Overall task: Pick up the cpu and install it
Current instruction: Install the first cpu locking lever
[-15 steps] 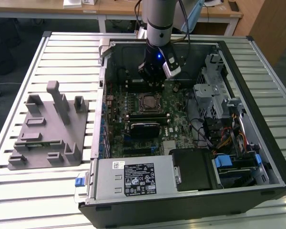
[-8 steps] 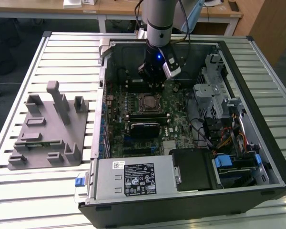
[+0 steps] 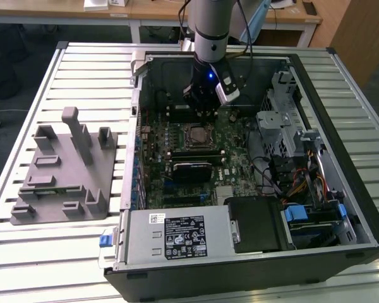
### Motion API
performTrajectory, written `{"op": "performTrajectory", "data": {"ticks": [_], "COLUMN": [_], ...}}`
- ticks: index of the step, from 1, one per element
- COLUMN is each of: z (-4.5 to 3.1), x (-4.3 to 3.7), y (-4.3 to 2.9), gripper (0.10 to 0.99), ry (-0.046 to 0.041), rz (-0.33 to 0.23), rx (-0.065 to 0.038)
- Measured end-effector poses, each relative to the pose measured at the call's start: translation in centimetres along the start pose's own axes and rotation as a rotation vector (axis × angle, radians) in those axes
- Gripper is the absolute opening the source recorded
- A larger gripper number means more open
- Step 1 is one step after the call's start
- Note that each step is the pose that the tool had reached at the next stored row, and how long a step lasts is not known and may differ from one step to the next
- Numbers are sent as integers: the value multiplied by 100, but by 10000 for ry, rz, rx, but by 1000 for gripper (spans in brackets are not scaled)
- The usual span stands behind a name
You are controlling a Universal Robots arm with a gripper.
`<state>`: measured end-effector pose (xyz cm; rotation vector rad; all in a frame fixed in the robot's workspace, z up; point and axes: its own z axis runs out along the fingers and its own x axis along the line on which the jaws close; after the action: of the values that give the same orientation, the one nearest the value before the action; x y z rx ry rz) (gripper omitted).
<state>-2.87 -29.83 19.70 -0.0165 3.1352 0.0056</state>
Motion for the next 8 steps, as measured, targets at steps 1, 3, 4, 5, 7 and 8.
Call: {"op": "performTrajectory", "data": {"ticks": [1,3,4,5,7,8], "z": [-19,-35,-41,-45,-45,-46], "x": [-2,0,-1,-1,-1,-1], "y": [3,0,1,1,1,0], "gripper": [114,114,114,114,114,114], "ry": [-9,-2,-1,-2,-3,-2], "rz": [-2,-2,-2,-2,-2,-2], "rx": [-19,-18,-24,-28,-31,-28]}}
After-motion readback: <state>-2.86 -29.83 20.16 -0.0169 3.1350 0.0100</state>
